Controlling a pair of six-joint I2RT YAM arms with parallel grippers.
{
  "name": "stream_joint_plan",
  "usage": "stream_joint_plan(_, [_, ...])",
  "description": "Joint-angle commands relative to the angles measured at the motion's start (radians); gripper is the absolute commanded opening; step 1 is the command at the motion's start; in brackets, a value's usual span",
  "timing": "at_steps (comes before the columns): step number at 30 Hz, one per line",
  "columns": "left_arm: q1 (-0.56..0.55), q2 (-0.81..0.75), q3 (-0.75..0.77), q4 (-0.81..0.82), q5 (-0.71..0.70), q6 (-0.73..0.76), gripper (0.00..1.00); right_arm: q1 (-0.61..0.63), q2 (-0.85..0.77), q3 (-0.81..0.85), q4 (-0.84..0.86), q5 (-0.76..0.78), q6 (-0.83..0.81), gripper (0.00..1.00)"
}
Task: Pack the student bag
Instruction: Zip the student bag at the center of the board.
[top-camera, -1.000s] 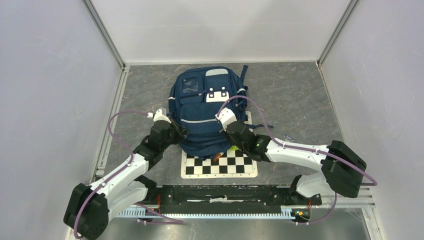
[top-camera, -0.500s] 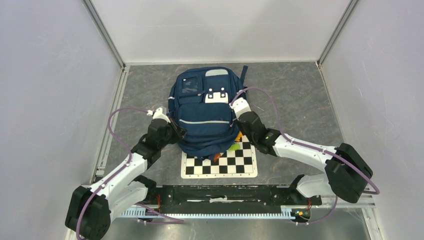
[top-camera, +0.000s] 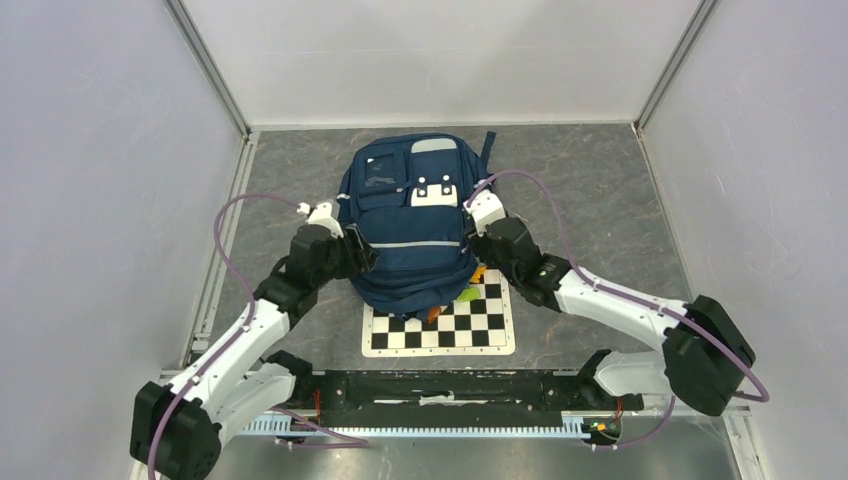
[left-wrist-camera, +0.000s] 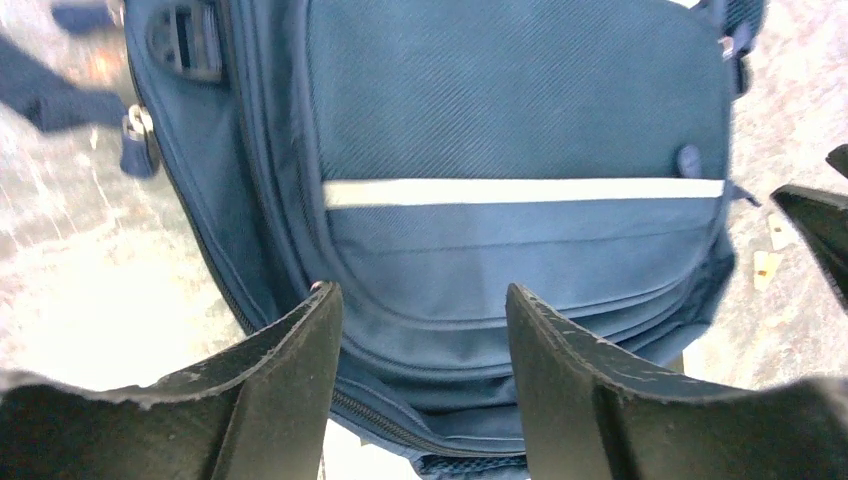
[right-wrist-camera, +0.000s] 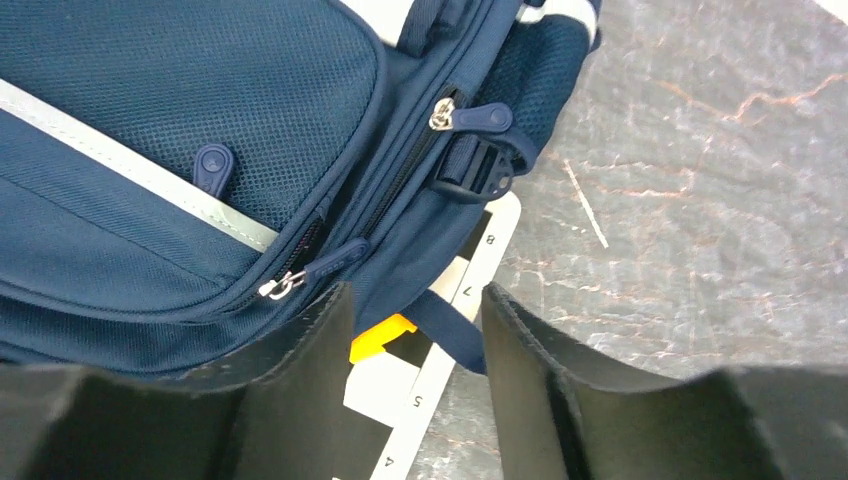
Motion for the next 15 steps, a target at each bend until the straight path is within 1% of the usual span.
stream_joint_plan(1, [0.002,-0.023,0.145,-0.064,0.028,0.168,0.68,-0.01,-0.098,-0.005,-0.008,0.001,0.066,0.63])
stream_joint_plan(2, [-0.002,-0.005,0.174,-0.067,0.051,0.179,0.68,-0.013,-0.114,-0.014,-0.012,0.006,0.078,0.68])
stream_joint_plan(4, [-0.021,0.048,0.235,-0.077,0.074,0.194,0.68,-0.017,-0.141,-0.028,-0.023,0.018,0.1,0.76])
stream_joint_plan(8, [-0.148,0.185,0.356,-0.088,0.008,0.221,0.7,-0.031,-0.187,-0.057,-0.031,0.019,0.138,0.85])
stream_joint_plan(10, [-0.194,0.259,0.406,-0.071,0.007,0.202,0.71,-0.04,-0.202,-0.071,-0.032,0.02,0.154,0.88])
stream_joint_plan(13, [-0.249,0.359,0.465,-0.029,0.007,0.156,0.71,-0.057,-0.22,-0.086,-0.059,0.034,0.18,0.89])
stream_joint_plan(15, [-0.29,0.422,0.505,-0.021,-0.035,0.139,0.7,-0.064,-0.239,-0.104,-0.06,0.044,0.198,0.9])
